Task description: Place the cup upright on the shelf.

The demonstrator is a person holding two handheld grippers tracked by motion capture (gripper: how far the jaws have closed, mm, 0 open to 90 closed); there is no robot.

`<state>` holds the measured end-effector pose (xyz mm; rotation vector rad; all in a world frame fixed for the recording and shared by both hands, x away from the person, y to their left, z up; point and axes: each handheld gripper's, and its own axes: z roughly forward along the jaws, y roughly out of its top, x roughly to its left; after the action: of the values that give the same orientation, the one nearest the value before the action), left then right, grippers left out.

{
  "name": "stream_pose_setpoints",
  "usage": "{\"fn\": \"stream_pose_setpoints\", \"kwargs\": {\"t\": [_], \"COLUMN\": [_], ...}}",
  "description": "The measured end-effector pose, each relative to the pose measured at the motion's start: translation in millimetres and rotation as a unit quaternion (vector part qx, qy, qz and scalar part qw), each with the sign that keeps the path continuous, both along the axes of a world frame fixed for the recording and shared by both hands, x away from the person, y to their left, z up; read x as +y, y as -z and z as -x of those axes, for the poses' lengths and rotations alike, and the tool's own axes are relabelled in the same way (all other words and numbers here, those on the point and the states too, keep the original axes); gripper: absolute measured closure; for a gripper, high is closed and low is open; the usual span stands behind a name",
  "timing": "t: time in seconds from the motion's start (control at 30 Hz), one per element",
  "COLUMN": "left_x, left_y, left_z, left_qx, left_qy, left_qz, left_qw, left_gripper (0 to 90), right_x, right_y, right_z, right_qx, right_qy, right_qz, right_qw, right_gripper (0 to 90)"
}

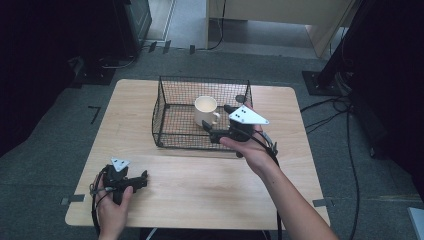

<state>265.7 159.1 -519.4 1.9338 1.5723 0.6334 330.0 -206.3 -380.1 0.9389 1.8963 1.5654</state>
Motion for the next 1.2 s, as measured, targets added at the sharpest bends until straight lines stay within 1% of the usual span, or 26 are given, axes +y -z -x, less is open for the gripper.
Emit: {"fn": "stream_pose_setpoints", "kwargs": {"t": [0.07,0.13,0.23,0.27,0.3,0.33,0.6,0.73,0.83,0.87,0.93,1.07,1.1,1.2], "left_x": [0.0,0.0,0.0,0.0,-0.1,-0.1,-0.2,-0.1,-0.1,0.0,0.0,0.0,0.0,-0.1], "left_y": [0.0,0.0,0.0,0.0,0.0,0.0,0.1,0.1,0.1,0.1,0.1,0.1,0.1,0.1], "left_z": [0.0,0.0,0.0,0.0,0.0,0.0,0.0,0.0,0.0,0.0,0.0,0.0,0.0,0.0], "left_qx": [0.0,0.0,0.0,0.0,0.0,0.0,0.0,0.0,0.0,0.0,-0.001,0.0,-0.001,0.0], "left_qy": [0.0,0.0,0.0,0.0,0.0,-0.001,-0.001,0.0,0.0,0.0,0.0,0.0,0.0,0.0], "left_qz": [0.0,0.0,0.0,0.0,0.0,0.0,0.001,0.001,0.0,0.0,0.0,0.0,0.0,0.0], "left_qw": [1.0,1.0,1.0,1.0,1.0,1.0,1.0,1.0,1.0,1.0,1.0,1.0,1.0,1.0], "left_gripper": [0.0,0.0,0.0,0.0,0.0,0.0,0.0,0.0,0.0,0.0,0.0,0.0,0.0,0.0], "right_x": [-4.2,-10.5,-15.2,-17.7,-23.2,-23.2,-39.2,-47.6,-54.0,-58.3,-59.9,-69.7,-71.6,-79.7], "right_y": [1.7,5.1,7.5,8.7,10.8,10.8,22.4,32.0,41.3,48.2,50.8,64.3,66.4,74.5], "right_z": [4.6,11.3,15.1,17.0,20.6,20.6,39.8,46.5,51.1,54.3,55.5,61.6,62.3,67.1], "right_qx": [0.002,0.0,0.001,0.002,0.006,0.006,0.008,0.014,0.023,0.031,0.034,0.046,0.046,0.052], "right_qy": [0.0,-0.001,0.001,0.003,0.005,0.005,0.008,0.016,0.021,0.024,0.025,0.035,0.037,0.045], "right_qz": [-0.004,-0.001,-0.004,-0.007,-0.017,-0.017,-0.018,-0.016,-0.013,-0.012,-0.011,-0.011,-0.01,-0.01], "right_qw": [1.0,1.0,1.0,1.0,0.9998,0.9998,0.9998,0.9996,0.9994,0.9992,0.9991,0.9982,0.9982,0.9976], "right_gripper": [8.8,8.8,8.9,8.9,9.0,9.0,9.0,9.0,9.0,9.0,8.9,8.9,8.9,8.9]}}
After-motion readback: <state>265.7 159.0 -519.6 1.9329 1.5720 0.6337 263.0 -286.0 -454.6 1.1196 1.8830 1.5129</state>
